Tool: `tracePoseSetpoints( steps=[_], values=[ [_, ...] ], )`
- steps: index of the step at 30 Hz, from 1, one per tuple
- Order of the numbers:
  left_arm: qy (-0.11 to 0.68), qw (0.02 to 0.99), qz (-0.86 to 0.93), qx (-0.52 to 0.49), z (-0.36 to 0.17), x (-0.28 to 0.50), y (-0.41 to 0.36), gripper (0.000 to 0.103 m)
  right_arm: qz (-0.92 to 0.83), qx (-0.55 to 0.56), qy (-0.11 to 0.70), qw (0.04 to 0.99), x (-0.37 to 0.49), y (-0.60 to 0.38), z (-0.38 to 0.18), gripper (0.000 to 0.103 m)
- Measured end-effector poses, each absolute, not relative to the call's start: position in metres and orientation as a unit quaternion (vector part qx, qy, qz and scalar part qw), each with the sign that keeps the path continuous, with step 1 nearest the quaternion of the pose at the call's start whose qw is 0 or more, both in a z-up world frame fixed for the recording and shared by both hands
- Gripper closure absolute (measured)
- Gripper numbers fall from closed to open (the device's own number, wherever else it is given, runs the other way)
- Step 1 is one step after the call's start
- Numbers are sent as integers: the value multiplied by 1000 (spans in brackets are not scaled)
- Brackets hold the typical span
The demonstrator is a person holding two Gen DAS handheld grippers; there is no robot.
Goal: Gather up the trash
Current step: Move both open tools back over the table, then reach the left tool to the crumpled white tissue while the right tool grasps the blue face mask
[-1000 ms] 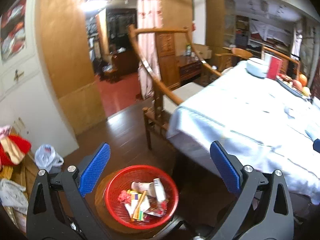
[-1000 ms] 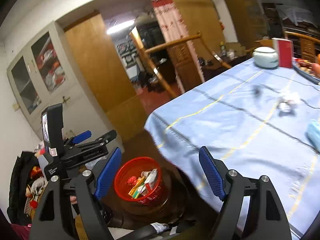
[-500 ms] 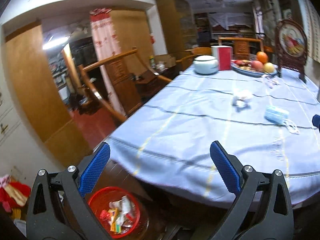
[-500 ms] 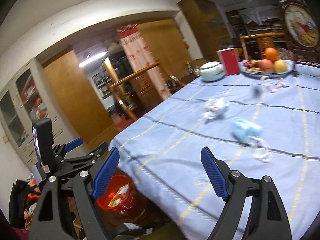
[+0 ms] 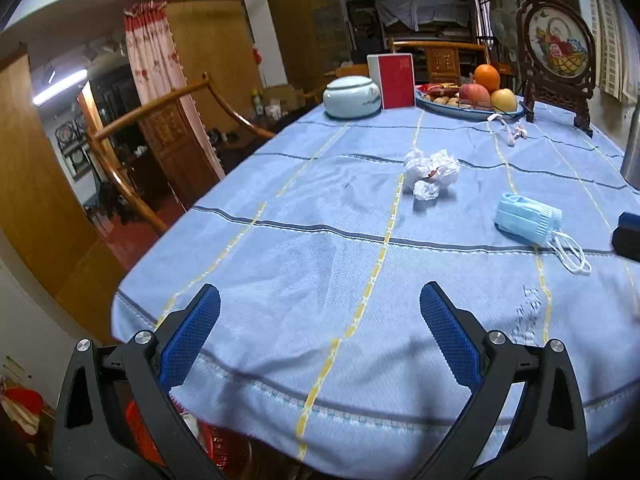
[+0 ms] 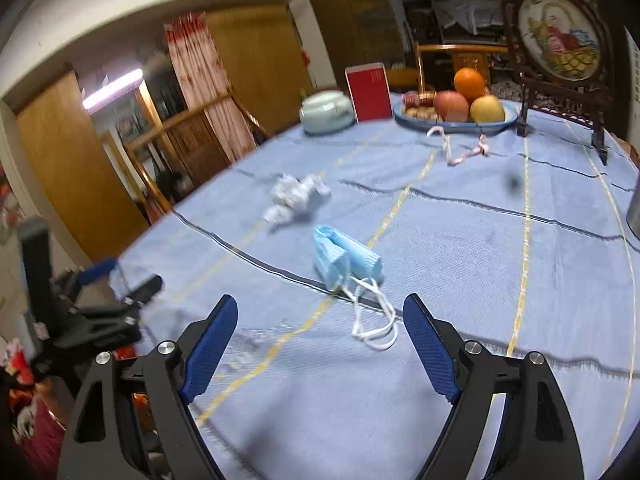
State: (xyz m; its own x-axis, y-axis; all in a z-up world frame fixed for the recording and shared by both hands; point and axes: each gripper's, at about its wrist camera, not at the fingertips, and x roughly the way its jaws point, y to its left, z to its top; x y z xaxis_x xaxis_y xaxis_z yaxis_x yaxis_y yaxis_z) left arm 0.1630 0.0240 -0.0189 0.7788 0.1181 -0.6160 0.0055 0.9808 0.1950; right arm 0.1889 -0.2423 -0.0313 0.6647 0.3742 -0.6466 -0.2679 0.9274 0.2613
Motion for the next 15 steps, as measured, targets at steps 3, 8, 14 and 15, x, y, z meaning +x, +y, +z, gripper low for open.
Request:
tracePoseSetpoints(
  steps=[3,8,14,15],
  values=[
    [337,937,30,87,-19,169,29,7,183,41,389,902,213,-230,-35,20],
    [343,935,39,84,-15,179,39,7,189,22,414,890,251,-216,-43,20],
    [354,931,32,80,-8,202,34,7,197,13,436,878,272,-213,-59,70],
    [355,931,29,80,-7,207,30,7,195,23,430,881,272,-218,-57,79]
  ],
)
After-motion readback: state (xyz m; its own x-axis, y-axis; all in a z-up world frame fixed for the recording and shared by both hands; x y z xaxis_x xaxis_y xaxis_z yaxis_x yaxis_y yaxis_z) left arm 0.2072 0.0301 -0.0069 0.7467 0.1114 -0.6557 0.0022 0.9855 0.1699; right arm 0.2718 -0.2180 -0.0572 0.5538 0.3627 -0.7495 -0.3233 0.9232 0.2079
